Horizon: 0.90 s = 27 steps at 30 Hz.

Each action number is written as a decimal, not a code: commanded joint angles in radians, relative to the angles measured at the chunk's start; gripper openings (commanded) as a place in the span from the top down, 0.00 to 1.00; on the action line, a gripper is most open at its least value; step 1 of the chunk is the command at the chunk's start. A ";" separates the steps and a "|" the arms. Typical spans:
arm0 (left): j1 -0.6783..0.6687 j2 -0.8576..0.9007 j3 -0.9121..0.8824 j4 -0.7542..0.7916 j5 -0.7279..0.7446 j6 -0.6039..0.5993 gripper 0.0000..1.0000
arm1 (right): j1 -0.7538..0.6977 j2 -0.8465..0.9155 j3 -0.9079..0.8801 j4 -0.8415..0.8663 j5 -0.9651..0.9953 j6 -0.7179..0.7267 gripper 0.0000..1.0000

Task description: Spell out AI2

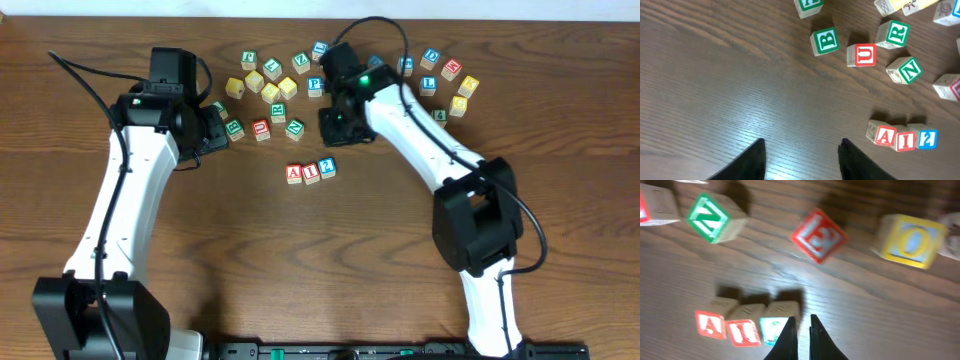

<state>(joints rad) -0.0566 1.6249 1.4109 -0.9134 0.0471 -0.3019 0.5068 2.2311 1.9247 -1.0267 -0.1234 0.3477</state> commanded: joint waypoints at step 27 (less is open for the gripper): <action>-0.214 0.347 -0.053 0.128 0.095 -0.044 0.92 | 0.019 -0.026 -0.219 0.159 -0.018 0.011 0.93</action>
<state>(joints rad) -0.2695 1.9537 1.3655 -0.7994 0.1295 -0.3328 0.5232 2.2299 1.7115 -0.8730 -0.1383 0.3489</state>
